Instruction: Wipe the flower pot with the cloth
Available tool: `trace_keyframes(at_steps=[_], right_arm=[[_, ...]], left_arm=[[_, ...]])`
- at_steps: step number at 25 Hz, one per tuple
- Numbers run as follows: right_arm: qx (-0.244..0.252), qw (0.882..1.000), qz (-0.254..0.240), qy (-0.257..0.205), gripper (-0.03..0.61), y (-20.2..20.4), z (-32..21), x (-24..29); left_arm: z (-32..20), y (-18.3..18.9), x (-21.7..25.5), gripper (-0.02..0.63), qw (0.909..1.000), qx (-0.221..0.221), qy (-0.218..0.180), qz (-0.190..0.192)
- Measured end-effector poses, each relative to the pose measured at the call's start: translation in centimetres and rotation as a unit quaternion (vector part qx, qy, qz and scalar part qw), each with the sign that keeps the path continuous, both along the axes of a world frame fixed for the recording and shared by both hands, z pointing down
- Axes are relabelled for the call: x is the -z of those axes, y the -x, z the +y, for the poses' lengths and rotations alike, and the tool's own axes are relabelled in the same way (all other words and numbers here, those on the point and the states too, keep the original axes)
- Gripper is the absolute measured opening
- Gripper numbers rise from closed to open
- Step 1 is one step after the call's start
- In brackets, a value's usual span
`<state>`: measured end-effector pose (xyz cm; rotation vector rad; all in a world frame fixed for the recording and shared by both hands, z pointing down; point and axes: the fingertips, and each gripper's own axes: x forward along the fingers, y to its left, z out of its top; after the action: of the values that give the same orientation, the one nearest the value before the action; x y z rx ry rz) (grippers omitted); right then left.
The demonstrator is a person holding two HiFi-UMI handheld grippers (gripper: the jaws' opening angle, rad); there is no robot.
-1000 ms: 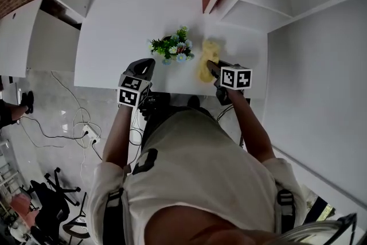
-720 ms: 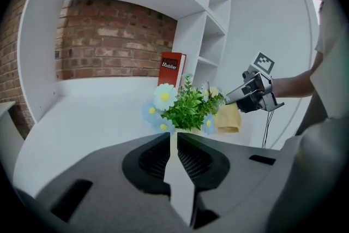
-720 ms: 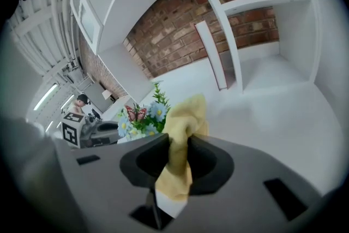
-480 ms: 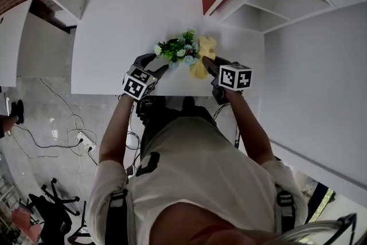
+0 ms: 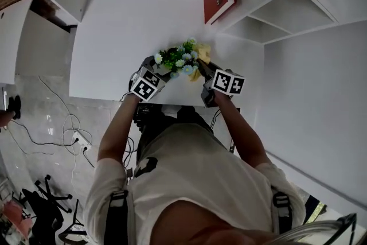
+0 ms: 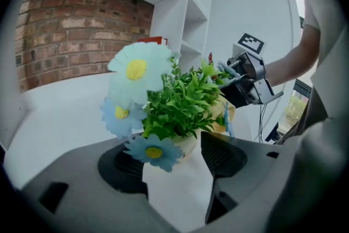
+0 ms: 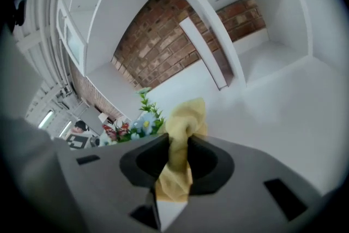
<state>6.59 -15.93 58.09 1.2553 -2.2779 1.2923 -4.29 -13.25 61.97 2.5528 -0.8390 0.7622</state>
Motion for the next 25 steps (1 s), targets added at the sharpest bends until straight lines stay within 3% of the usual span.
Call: trace_keyframes(at_steps=[8, 13, 19, 25], right_arm=[[0.023, 0.998, -0.039, 0.045, 0.098, 1.0, 0.3, -3.8], [0.041, 0.996, 0.01, 0.084, 0.097, 0.4, 1.4, -7.4], [0.048, 0.996, 0.032, 0.072, 0.095, 0.5, 1.3, -8.1], [0.022, 0.995, 0.044, 0.082, 0.098, -0.6, 2.2, -7.5]], left_arm=[[-0.6, 0.1, 1.0, 0.299, 0.9986, 0.052, -0.001, -0.007], [-0.4, 0.0, 0.9, 0.299, 0.9977, 0.068, 0.0, -0.004], [-0.5, 0.1, 0.7, 0.296, 0.997, 0.077, -0.004, -0.005], [-0.2, -0.3, 0.6, 0.29, 0.9967, 0.081, -0.01, -0.006]])
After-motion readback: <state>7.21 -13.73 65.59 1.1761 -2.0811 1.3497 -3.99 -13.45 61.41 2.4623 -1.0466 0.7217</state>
